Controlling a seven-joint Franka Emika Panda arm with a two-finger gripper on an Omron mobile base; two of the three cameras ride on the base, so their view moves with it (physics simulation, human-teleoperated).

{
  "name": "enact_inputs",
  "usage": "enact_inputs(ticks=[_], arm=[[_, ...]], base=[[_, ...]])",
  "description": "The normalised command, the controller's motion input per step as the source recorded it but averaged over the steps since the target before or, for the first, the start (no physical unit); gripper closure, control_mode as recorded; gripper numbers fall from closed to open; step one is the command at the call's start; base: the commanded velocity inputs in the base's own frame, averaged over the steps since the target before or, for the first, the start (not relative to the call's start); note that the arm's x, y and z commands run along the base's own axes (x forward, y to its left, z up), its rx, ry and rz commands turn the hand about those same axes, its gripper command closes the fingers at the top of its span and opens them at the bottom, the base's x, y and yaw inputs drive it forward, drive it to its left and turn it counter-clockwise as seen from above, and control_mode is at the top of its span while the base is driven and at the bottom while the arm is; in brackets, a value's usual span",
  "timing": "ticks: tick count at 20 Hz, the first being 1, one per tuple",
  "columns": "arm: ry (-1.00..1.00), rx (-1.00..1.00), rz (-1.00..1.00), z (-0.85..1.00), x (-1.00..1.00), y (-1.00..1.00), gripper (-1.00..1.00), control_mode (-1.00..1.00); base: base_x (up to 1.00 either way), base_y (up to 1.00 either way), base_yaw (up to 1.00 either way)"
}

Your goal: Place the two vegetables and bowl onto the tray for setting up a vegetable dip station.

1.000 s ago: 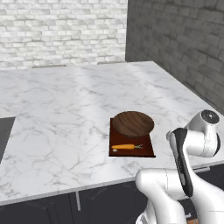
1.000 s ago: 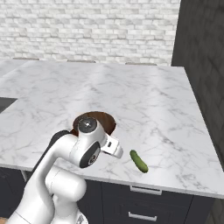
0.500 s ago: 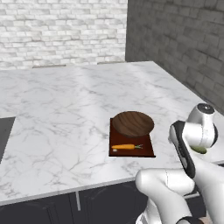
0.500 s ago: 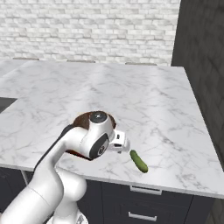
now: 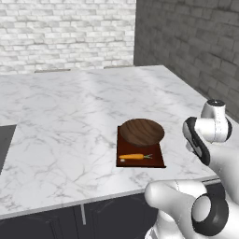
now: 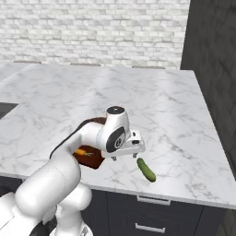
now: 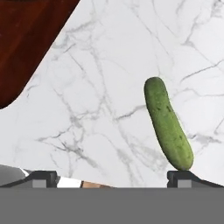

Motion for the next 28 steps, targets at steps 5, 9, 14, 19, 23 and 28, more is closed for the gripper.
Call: enact_inputs(ticks=[5,9,14,19,23,28], arm=[[0.03,0.00,0.15,-0.17,0.04,-0.30,-1.00,-1.00],[0.08,0.00,0.12,-0.25,0.06,-0.24,-1.00,-1.00],[0.17,0.00,0.03,-0.27,0.11,-0.21,-1.00,-1.00],[0.17,0.00,0.00,-0.28,0.10,-0.20,-1.00,-1.00],[0.14,0.00,0.00,-0.25,0.08,-0.22,-1.00,-1.00],[0.06,0.00,0.00,-0.19,0.09,-0.21,-1.00,-1.00]], base=[[0.00,0.00,0.00],[0.00,0.00,0.00],[0.00,0.00,0.00],[0.00,0.00,0.00],[0.00,0.00,0.00],[0.00,0.00,0.00]])
